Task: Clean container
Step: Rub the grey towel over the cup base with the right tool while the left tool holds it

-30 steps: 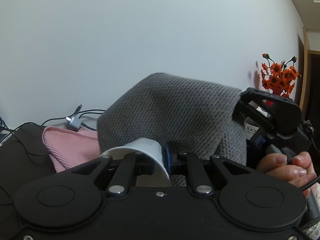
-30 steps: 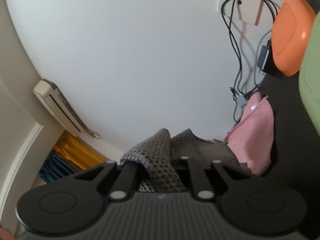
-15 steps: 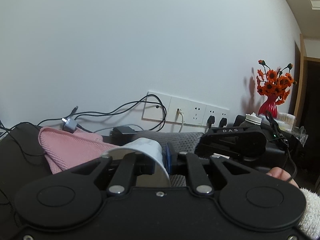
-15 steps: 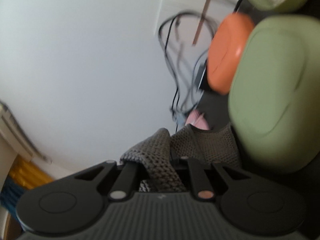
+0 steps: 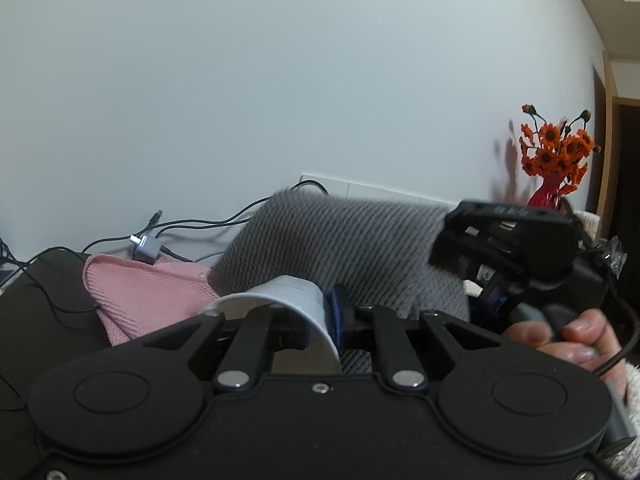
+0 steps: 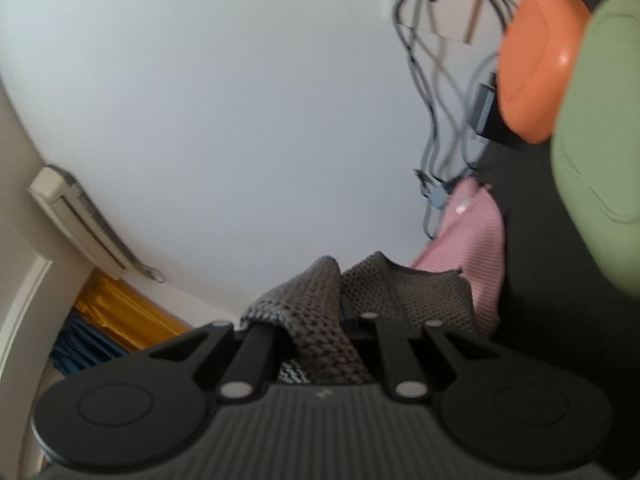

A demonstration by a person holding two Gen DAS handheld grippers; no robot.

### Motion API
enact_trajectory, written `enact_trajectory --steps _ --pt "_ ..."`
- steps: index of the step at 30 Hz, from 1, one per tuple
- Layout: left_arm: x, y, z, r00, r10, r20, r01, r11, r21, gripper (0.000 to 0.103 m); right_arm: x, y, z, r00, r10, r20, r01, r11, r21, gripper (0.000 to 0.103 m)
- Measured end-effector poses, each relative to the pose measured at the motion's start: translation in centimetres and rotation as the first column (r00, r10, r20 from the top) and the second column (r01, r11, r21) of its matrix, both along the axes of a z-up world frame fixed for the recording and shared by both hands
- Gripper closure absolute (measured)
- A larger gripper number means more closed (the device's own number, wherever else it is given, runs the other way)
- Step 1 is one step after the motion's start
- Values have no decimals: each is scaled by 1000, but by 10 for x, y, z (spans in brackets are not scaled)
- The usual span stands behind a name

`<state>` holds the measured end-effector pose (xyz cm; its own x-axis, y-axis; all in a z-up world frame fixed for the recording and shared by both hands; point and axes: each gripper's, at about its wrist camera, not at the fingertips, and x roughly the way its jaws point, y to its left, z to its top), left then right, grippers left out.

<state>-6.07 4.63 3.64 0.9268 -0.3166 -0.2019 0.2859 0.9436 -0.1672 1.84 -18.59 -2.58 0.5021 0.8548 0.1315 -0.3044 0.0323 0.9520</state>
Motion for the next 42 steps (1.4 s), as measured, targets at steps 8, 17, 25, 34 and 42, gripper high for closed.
enact_trajectory --steps 8,17,25,34,42 --pt "-2 -5 -1 1000 15 6 -15 999 47 92 -5 17 13 996 40 74 -32 995 -96 92" --pt "1 0 -3 999 49 -1 -49 998 49 92 -19 35 29 972 130 196 -85 971 -224 92" --pt "3 2 -3 998 56 1 -56 997 55 92 -22 35 33 962 146 231 -90 967 -237 92" --pt "1 2 -3 998 64 15 -65 996 61 92 -24 37 35 955 160 249 -104 969 -224 92" --pt "6 5 -1 993 117 1 -117 992 55 91 -26 26 38 958 92 273 -47 985 -168 92"
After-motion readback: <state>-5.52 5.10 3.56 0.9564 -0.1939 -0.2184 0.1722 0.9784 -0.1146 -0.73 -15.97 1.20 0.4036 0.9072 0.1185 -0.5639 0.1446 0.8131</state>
